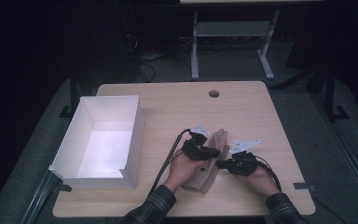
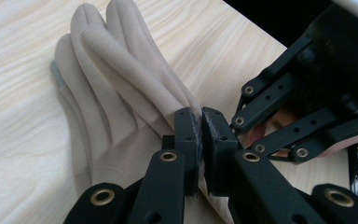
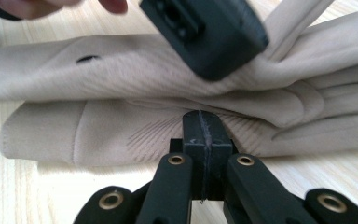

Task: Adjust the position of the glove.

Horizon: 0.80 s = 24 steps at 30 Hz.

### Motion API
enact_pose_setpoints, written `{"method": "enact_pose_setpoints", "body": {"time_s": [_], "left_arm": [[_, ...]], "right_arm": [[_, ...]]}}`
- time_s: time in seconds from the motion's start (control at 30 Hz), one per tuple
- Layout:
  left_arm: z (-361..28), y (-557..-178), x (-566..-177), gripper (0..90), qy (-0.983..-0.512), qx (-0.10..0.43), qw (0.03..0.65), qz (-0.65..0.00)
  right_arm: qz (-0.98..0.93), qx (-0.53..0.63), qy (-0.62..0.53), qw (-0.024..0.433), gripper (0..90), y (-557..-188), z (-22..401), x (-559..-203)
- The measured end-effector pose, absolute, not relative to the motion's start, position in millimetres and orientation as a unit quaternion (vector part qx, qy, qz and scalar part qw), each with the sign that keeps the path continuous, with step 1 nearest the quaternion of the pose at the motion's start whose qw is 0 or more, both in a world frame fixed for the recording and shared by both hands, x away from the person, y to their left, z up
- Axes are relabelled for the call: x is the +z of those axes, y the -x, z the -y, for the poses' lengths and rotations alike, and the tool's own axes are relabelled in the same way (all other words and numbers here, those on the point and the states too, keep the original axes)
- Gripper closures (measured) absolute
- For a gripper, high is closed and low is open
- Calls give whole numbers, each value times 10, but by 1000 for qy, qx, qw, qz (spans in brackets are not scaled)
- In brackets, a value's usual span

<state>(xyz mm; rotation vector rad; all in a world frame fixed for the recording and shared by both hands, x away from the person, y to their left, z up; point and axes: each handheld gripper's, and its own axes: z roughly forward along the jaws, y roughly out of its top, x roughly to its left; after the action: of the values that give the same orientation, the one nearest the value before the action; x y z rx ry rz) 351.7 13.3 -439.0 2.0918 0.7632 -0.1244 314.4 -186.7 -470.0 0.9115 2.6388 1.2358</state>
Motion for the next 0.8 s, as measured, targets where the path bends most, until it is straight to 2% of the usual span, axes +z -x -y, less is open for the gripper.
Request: {"method": "enact_pose_setpoints", "body": {"time_s": [0.13, 0.27, 0.3, 0.33, 0.43, 0.53, 0.7, 0.8], "left_arm": [[-108, -3523, -4402, 814, -833, -57, 453, -312], [-108, -3500, -4360, 729, -836, -54, 453, -305], [-103, -3492, -4357, 737, -835, -54, 454, -306], [-100, -3476, -4346, 747, -839, -54, 450, -300], [-73, -3421, -4351, 894, -852, -55, 436, -284], [-39, -3368, -4394, 895, -859, -59, 428, -276], [19, -3271, -4475, 895, -874, -60, 407, -260], [21, -3255, -4535, 895, -880, -54, 392, -261]], "right_arm": [[-863, 402, -301, 55, 884, -3114, 1997, -4655], [-856, 401, -320, 72, 786, -3088, 2190, -4608], [-851, 402, -328, 83, 709, -3080, 2270, -4597], [-849, 402, -331, 88, 676, -3079, 2296, -4597], [-841, 392, -358, 106, 525, -3087, 2415, -4621], [-833, 385, -378, 123, 406, -3118, 2457, -4666], [-822, 375, -402, 148, 278, -3164, 2460, -4739], [-825, 357, -407, 163, 260, -3177, 2455, -4779]]}}
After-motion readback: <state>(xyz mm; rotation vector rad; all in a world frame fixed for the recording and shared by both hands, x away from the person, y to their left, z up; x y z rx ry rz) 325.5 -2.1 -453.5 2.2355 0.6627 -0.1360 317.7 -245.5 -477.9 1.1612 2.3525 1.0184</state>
